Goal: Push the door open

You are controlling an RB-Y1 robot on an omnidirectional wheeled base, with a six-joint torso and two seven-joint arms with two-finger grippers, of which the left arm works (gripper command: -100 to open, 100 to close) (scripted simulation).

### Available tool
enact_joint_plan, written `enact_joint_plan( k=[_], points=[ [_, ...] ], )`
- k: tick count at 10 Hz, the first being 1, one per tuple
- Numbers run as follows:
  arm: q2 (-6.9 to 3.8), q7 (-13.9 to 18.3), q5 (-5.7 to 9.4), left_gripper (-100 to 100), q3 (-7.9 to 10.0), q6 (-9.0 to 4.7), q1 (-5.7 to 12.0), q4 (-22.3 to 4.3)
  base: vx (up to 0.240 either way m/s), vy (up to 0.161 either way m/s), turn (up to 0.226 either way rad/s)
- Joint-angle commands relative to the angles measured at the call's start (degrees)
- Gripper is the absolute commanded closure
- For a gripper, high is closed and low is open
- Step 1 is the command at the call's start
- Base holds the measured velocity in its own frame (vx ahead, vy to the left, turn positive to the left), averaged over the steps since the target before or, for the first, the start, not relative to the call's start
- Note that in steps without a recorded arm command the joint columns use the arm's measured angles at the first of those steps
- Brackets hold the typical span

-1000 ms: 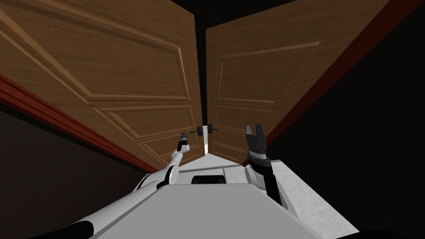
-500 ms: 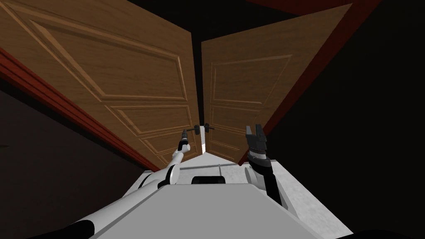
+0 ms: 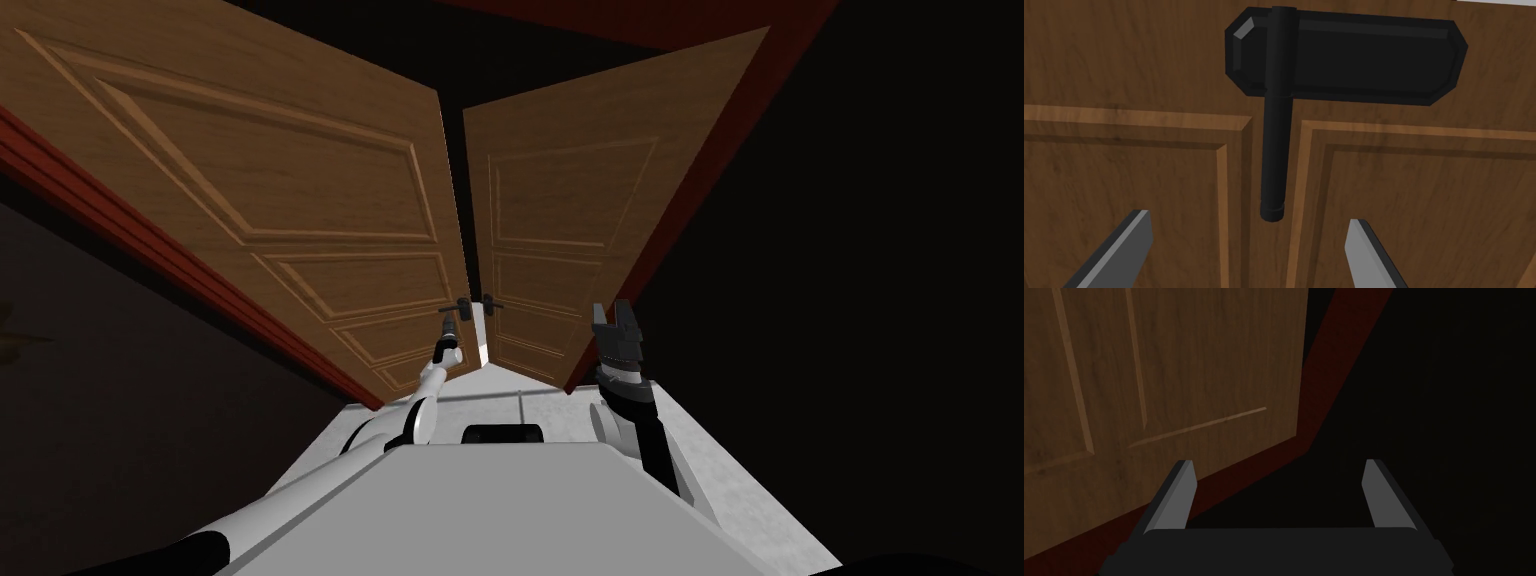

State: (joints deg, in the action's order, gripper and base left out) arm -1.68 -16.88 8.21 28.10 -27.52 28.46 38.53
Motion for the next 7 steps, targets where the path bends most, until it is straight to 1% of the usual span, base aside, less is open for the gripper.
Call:
enact_joint_plan(
  k=[1,3,5,6,7],
  points=[
    [-0.92,0.02,0.03,-100,0.15,-0.28,-0.21,-0.07,0.117,0.022,-0.022],
    [-1.35,0.04,0.06,-100,0.27,-0.51,-0.37,-0.14,0.162,0.037,-0.016],
    [-1.56,0.06,0.09,-100,0.42,-0.84,-0.6,-0.23,0.195,0.097,-0.02],
    [-1.47,0.07,0.1,-100,0.48,-0.99,-0.7,-0.28,0.222,0.079,-0.028],
    [-1.17,0.08,0.1,-100,0.53,-1.19,-0.81,-0.36,0.209,0.059,-0.032]
  ],
)
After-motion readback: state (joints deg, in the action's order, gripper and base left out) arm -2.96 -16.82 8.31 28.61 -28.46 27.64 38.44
